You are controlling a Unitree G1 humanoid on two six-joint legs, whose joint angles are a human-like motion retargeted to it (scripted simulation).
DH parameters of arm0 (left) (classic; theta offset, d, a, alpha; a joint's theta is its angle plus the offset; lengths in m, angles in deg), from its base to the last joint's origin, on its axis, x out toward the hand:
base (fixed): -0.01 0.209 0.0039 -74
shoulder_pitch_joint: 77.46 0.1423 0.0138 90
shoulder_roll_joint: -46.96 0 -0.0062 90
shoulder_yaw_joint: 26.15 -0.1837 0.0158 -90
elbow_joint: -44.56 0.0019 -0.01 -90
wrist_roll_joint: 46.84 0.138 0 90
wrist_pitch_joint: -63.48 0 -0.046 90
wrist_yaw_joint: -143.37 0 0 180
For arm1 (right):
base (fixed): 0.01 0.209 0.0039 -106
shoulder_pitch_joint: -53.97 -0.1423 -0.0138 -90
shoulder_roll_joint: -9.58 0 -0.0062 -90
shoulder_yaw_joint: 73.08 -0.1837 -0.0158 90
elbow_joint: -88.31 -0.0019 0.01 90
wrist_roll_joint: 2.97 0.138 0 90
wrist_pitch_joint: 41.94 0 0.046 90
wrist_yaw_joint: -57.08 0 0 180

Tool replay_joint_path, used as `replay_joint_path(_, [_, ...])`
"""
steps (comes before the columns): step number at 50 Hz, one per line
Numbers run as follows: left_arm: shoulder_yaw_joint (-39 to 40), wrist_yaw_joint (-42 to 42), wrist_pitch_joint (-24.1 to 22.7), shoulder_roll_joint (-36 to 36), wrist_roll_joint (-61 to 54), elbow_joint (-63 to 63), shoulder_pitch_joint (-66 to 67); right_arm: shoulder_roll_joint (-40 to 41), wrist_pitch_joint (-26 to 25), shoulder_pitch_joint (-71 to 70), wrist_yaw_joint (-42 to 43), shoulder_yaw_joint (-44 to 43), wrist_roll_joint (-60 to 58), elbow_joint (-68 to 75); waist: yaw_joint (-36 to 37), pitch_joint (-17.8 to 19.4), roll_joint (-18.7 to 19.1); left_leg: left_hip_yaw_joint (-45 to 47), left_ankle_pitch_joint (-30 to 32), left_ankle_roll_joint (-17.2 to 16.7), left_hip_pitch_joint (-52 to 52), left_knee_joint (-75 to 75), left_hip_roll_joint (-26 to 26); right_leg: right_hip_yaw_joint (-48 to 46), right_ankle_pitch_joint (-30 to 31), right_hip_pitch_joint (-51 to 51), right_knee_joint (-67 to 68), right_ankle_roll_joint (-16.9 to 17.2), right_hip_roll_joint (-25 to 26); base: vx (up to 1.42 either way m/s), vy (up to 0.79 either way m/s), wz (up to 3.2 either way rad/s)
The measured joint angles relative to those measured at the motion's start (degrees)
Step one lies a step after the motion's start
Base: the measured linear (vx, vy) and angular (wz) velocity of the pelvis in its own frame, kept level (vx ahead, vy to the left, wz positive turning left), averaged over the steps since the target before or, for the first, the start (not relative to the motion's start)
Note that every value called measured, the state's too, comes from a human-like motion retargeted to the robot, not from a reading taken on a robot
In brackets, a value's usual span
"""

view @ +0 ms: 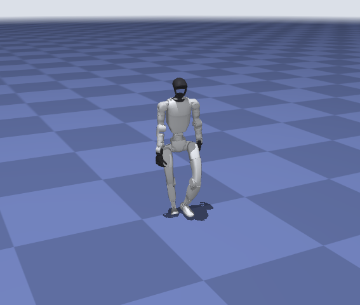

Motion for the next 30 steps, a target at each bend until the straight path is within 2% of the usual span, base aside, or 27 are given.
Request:
replay_joint_path(2, [-0.32, 0.99, 0.28, 0.96, 0.60, 0.56, -0.14, -0.09, 0.97, -0.95, -1.55, 0.97, -0.82, -2.30, 0.40, 0.04, -1.15, 3.06, -6.45, 0.00, 3.45, 5.62, 6.47, -0.52, -1.37, 1.75, 0.23, -2.17, 1.45, 0.54, -0.43, 0.10])
replay_joint_path(5, [0.12, 3.06, 0.97, 1.30, 2.21, 1.01, -0.55, -0.27, 2.34, 0.00, -2.69, 2.34, -2.04, -7.16, 1.25, -0.72, -0.06, 3.02, -13.99, 0.00, 7.77, 0.83, 5.88, -4.67, 0.10, 4.04, -0.60, 0.44, 1.25, 0.39, 0.10, -0.06])
replay_joint_path(8, [0.95, 2.70, 1.34, 0.96, 1.87, -0.32, -0.93, 1.02, 5.41, 2.21, 1.06, 3.38, -4.20, -9.58, -1.31, -1.10, -0.24, 3.05, -13.97, 0.00, 10.55, -3.42, 4.78, -7.53, 4.56, 4.72, 1.12, 3.25, 0.10, 0.33, 0.16, 0.31])
replay_joint_path(12, [-1.70, 0.71, 0.46, 0.95, -1.92, -2.13, -2.32, 1.85, 3.49, 5.81, 4.37, 4.18, -6.23, -8.39, -1.98, -1.36, -0.17, 2.34, -11.26, 0.00, 15.67, -13.28, 1.72, -9.28, 15.87, 3.30, 7.60, 7.10, -1.95, 0.16, 0.23, 0.08])
replay_joint_path(15, [-2.90, 1.09, -0.03, 0.73, -2.77, -4.60, -4.06, 1.77, 2.55, 8.06, 10.20, 2.91, -7.34, -6.26, -2.72, -2.13, 1.31, 1.62, -10.32, 0.00, 19.88, -22.57, 0.82, -10.11, 24.97, -1.43, 18.20, 8.60, -2.62, 0.21, 0.17, -0.16])
replay_joint_path(17, [-4.14, 0.96, -0.41, 0.72, -3.06, -6.75, -4.99, 0.97, 2.66, 9.56, 14.43, 2.01, -7.81, -4.93, -3.22, -2.42, 2.68, 0.91, -10.02, 0.00, 22.47, -27.82, 0.46, -10.62, 28.64, -4.42, 26.09, 9.33, -1.92, 0.29, 0.13, -0.15])
replay_joint_path(18, [-5.02, 0.64, -0.69, 0.81, -3.35, -7.74, -5.43, 0.50, 2.55, 10.29, 16.13, 1.45, -7.80, -4.16, -3.84, -2.63, 3.48, 0.37, -9.98, 0.00, 23.46, -29.82, 0.43, -11.79, 28.59, -5.73, 29.86, 9.79, -1.59, 0.28, 0.08, 0.06])
replay_joint_path(21, [-7.10, -0.92, -1.39, 1.36, -4.19, -10.10, -6.78, -0.59, 1.72, 11.91, 18.42, -0.68, -6.88, -0.85, -6.21, -3.37, 5.29, -1.50, -9.82, 0.00, 25.37, -33.65, 0.43, -13.42, 22.44, -9.60, 37.42, 11.26, -0.66, 0.26, 0.01, 0.19])
replay_joint_path(23, [-7.66, -1.84, -1.67, 1.75, -4.51, -11.50, -7.85, -1.15, 0.99, 12.09, 17.75, -2.65, -6.00, 2.11, -7.52, -3.26, 5.46, -1.86, -9.65, 0.00, 27.04, -35.73, -0.13, -12.16, 18.68, -11.77, 38.14, 10.30, 0.66, 0.22, -0.06, 0.04])
replay_joint_path(25, [-7.98, -2.24, -2.03, 2.06, -4.91, -13.03, -8.56, -1.81, -0.17, 12.30, 16.10, -4.06, -5.17, 5.05, -7.72, -2.90, 5.31, -1.39, -9.69, 0.00, 28.97, -37.22, -0.73, -11.80, 15.95, -12.21, 34.72, 7.28, 0.70, 0.24, -0.06, -0.18])
replay_joint_path(27, [-8.66, -2.59, -2.73, 2.11, -5.85, -14.36, -8.83, -2.82, -1.18, 12.61, 17.94, -4.10, -5.62, 8.17, -8.00, -2.15, 4.53, -1.47, -9.40, 0.00, 31.22, -38.14, -1.91, -9.19, 14.24, -11.39, 28.61, 5.10, 1.39, 0.33, -0.10, 0.04])
replay_joint_path(28, [-9.02, -2.78, -3.28, 2.15, -6.46, -14.83, -8.92, -3.35, -1.16, 12.78, 19.69, -3.69, -6.74, 9.67, -8.28, -1.65, 3.87, -1.49, -9.21, 0.00, 32.42, -38.35, -2.70, -6.82, 14.29, -10.55, 24.96, 4.19, 2.03, 0.32, -0.13, 0.22])
replay_joint_path(30, [-9.32, -2.93, -4.38, 2.15, -7.04, -15.42, -8.84, -4.01, -1.43, 13.69, 21.76, -2.44, -10.26, 11.88, -8.32, -0.83, 2.53, -1.27, -8.91, 0.00, 34.59, -37.91, -3.94, -0.53, 20.70, -8.16, 18.37, -2.35, 3.50, 0.33, -0.14, 0.02])
